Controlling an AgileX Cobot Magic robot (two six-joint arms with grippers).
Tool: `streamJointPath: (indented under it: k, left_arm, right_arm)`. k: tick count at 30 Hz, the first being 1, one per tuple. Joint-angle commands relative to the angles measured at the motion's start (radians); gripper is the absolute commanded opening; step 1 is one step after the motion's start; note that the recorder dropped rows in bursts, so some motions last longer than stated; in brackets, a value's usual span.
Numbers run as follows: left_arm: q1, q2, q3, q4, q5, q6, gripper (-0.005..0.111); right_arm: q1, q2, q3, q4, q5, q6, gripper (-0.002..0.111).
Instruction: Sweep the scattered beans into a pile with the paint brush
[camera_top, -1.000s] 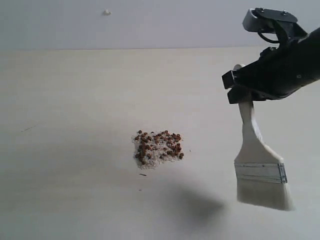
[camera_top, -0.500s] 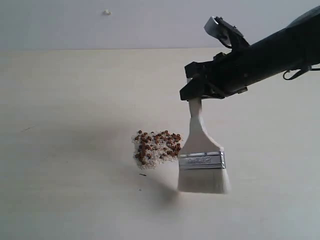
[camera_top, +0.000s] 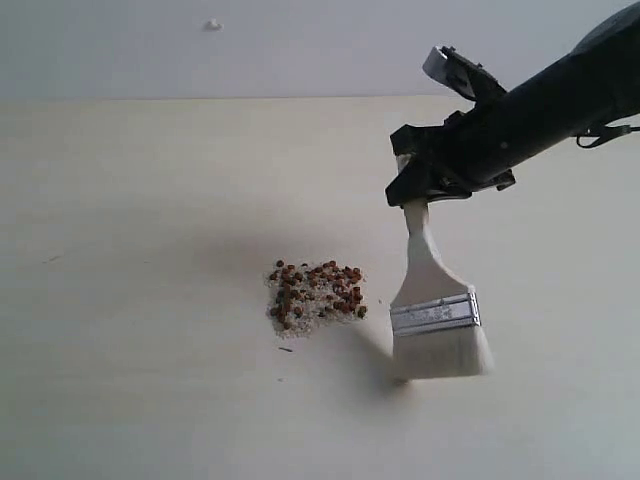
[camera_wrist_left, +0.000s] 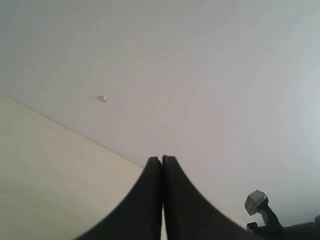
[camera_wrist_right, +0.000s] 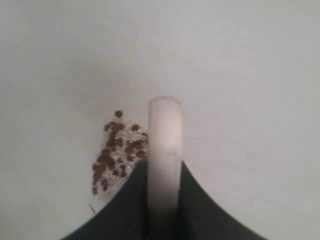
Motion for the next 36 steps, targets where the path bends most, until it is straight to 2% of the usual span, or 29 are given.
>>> streamJointPath:
  k: [1, 8, 13, 18, 22, 24, 25, 29, 34, 36]
  left_arm:
    - [-0.003, -0.003, 0.005, 0.006, 0.0, -0.001, 0.0]
    - [-0.003, -0.003, 0.005, 0.006, 0.0, -0.001, 0.0]
    - [-0.003, -0.003, 0.005, 0.006, 0.0, -0.001, 0.0]
    - [-0.003, -0.003, 0.005, 0.006, 0.0, -0.001, 0.0]
    - [-0.003, -0.003, 0.005, 0.006, 0.0, -0.001, 0.0]
    - [-0.003, -0.003, 0.005, 0.006, 0.0, -0.001, 0.0]
    - [-0.003, -0.003, 0.005, 0.006, 0.0, -0.001, 0.0]
    - [-0.003, -0.003, 0.005, 0.006, 0.0, -0.001, 0.0]
    - [-0.003, -0.003, 0.005, 0.006, 0.0, -0.001, 0.0]
    - [-0.003, -0.003, 0.005, 0.006, 0.0, -0.001, 0.0]
  right_arm:
    - [-0.003, 0.031, -0.008, -0.012, -0.042, 0.026, 0.0]
    - [-0.003, 0.072, -0.008, -0.012, -0.13, 0.024, 0.002]
    - [-0.003, 0.072, -0.008, -0.013, -0.18, 0.024, 0.017]
    - [-0.003, 0.072, -0.012, -0.017, -0.225, 0.024, 0.047]
    - [-0.003, 0.032, -0.014, -0.05, -0.312, 0.056, 0.054]
    - [-0.003, -0.023, -0.014, -0.094, -0.367, 0.105, 0.052]
    - [-0.003, -0.061, -0.014, -0.165, -0.398, 0.172, 0.046]
    - [-0.003, -0.277, 0.055, -0.476, -0.466, 0.457, 0.0]
    - [-0.001, -0.502, 0.226, -0.536, -0.476, 0.467, 0.0]
    - [-0.001, -0.633, 0.363, -0.533, -0.521, 0.467, 0.0]
